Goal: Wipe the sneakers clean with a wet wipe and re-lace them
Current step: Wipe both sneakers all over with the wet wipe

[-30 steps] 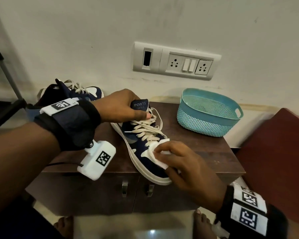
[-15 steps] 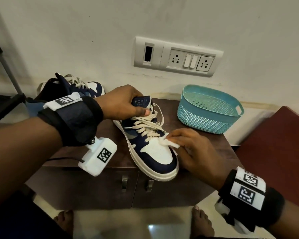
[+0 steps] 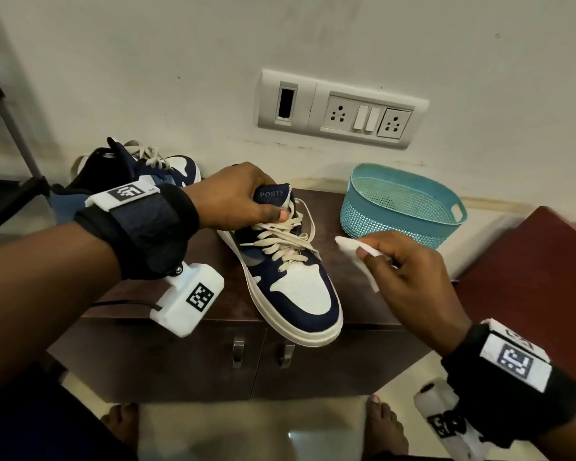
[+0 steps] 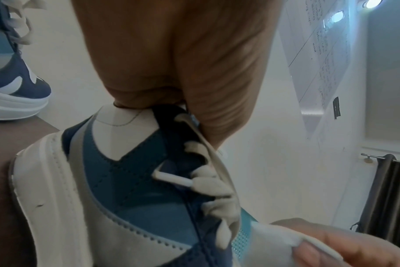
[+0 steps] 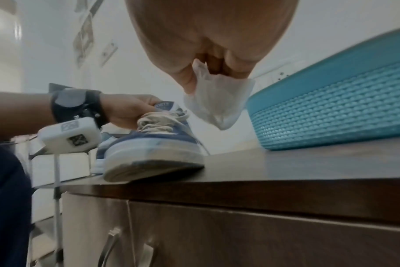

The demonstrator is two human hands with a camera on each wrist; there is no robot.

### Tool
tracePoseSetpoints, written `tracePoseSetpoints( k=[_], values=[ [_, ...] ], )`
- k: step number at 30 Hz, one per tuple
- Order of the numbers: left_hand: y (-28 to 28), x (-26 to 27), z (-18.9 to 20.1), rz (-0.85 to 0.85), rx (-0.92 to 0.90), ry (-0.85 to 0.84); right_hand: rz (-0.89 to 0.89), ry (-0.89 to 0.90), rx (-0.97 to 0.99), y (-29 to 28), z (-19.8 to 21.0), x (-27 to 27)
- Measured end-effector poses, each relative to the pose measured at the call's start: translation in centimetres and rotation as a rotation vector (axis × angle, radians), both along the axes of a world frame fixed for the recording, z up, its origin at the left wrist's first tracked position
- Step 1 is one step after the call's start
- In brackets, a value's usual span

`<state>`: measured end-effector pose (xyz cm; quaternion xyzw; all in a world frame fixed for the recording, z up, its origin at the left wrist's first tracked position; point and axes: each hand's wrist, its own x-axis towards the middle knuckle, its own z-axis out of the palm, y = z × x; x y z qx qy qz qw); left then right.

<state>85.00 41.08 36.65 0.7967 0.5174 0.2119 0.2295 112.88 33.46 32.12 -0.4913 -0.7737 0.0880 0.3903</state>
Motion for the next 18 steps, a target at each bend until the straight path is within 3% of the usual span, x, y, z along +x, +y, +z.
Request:
tracePoseSetpoints(
  k=[5,9,13,18],
  values=[
    [0.0,0.1,0.0,0.008,-0.013,0.002,0.218,-0.097,-0.036,-2.6,-2.0,-2.8],
    [-0.1,-0.1,-0.1,-0.002,-0.028,-0.012,0.522,-0.225,-0.045,-4.1,-2.6,-3.2],
    [-0.1,-0.1,0.0,-0.001,-0.039,-0.026,0.318,-0.122,-0.074,-2.0,-2.1,-1.0],
    [-0.2,0.1,0.0,0.003,-0.045,-0.021,0.563,-0.219,-0.070,-4.2,-2.8,-1.6]
  ],
)
